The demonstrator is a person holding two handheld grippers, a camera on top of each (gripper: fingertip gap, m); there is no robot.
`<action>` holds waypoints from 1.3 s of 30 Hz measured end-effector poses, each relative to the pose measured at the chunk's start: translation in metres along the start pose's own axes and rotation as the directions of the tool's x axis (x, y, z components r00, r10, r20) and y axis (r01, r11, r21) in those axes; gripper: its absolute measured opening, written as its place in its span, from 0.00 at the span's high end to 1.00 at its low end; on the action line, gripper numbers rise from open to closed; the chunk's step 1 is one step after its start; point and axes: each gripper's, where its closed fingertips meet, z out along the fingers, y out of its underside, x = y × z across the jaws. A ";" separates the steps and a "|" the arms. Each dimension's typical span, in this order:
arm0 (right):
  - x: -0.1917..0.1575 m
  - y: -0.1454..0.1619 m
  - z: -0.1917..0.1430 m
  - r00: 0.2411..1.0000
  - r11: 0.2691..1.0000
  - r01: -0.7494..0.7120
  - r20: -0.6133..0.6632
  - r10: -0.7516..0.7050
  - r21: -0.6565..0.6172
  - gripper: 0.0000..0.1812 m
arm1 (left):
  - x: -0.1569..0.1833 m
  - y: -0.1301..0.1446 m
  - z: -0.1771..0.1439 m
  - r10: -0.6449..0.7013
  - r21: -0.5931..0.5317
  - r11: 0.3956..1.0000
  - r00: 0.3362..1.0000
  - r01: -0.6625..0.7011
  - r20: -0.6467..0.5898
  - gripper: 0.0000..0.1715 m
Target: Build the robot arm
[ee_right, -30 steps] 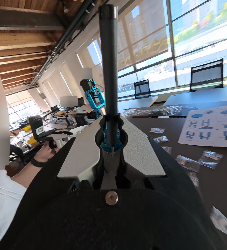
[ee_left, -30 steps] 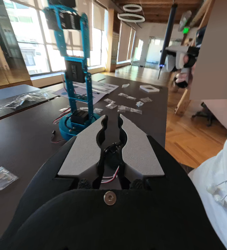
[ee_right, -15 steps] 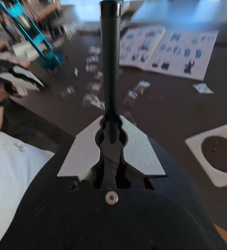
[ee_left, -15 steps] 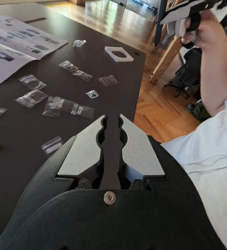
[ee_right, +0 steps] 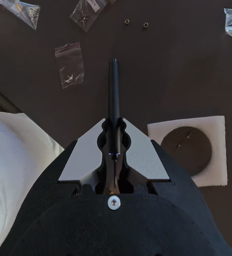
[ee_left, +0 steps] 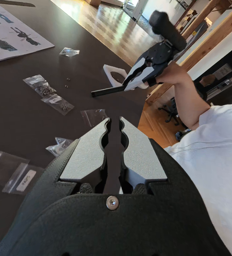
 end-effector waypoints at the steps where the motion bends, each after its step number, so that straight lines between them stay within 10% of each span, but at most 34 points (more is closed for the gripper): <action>1: 0.001 0.001 0.005 1.000 1.000 0.005 0.004 -0.005 -0.005 0.91 | -0.002 -0.005 0.005 0.009 0.008 1.000 1.000 -0.009 -0.018 0.95; 12: 0.009 0.011 0.035 0.979 0.982 0.184 0.087 -0.186 0.032 0.91 | -0.010 -0.026 0.092 0.022 -0.049 0.999 0.999 -0.024 -0.037 0.93; 23: 0.111 0.031 -0.040 0.829 0.848 0.437 0.232 -0.509 0.298 0.99 | 0.043 0.010 0.182 -0.143 0.098 0.987 0.970 0.126 0.199 0.91; 26: 0.110 0.044 -0.021 0.771 0.814 0.540 0.263 -0.580 0.212 0.98 | 0.063 0.010 0.191 -0.165 0.149 0.980 0.952 0.130 0.258 0.92; 31: 0.112 0.053 0.000 0.881 0.930 0.367 0.319 -0.351 0.009 0.93 | 0.079 0.019 0.191 -0.222 0.186 0.968 0.916 0.166 0.335 0.92; 39: 0.112 0.059 0.007 0.925 0.928 0.370 0.112 -0.362 -0.055 0.89 | 0.092 0.028 0.176 -0.276 0.261 0.948 0.879 0.182 0.389 0.92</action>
